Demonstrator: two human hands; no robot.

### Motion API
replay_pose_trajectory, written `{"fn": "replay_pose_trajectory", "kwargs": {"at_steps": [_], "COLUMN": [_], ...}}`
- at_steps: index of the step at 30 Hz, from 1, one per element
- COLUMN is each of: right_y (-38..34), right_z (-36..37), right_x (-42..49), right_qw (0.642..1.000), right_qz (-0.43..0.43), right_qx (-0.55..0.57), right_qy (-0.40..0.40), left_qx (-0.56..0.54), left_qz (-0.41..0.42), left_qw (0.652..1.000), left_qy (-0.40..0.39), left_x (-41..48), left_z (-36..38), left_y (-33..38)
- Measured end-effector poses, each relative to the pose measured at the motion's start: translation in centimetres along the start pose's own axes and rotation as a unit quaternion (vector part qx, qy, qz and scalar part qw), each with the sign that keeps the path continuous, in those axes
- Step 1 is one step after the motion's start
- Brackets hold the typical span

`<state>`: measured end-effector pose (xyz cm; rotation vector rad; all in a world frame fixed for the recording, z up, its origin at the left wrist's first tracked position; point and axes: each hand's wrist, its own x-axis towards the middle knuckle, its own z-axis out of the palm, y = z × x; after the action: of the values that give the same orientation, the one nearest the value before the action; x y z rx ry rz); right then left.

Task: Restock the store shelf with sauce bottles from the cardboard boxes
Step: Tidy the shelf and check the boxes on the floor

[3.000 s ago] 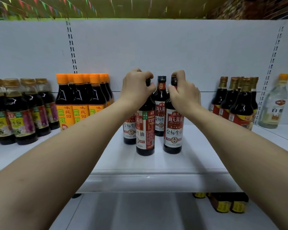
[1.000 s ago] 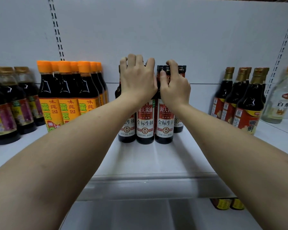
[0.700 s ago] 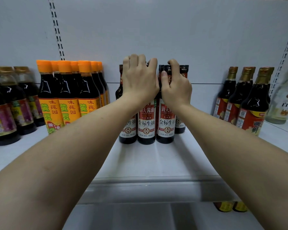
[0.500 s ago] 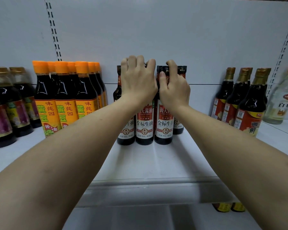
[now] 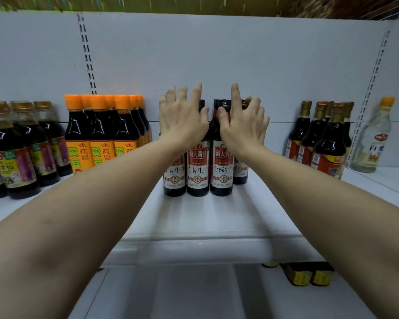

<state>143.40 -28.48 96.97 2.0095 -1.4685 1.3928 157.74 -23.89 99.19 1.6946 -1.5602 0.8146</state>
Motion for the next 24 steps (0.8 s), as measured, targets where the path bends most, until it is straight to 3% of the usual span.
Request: {"fn": "replay_pose_trajectory", "kwargs": {"at_steps": [11,24], "right_y": [-3.6,-26.9], "right_z": [-1.6,-0.4], "right_x": [-4.1,-14.1], "right_qw": [0.990,0.936], "right_qz": [-0.135,-0.297], "right_qx": [0.008,0.150], "right_qy": [-0.042,-0.111], "left_qx": [0.102,0.258], "left_qz": [-0.058,-0.206], "left_qw": [0.993,0.943], "left_qy": [-0.030,-0.052], "left_x": [-6.6,-18.4], "left_z": [-6.4,-23.0], "left_y": [-4.7,-20.2]}}
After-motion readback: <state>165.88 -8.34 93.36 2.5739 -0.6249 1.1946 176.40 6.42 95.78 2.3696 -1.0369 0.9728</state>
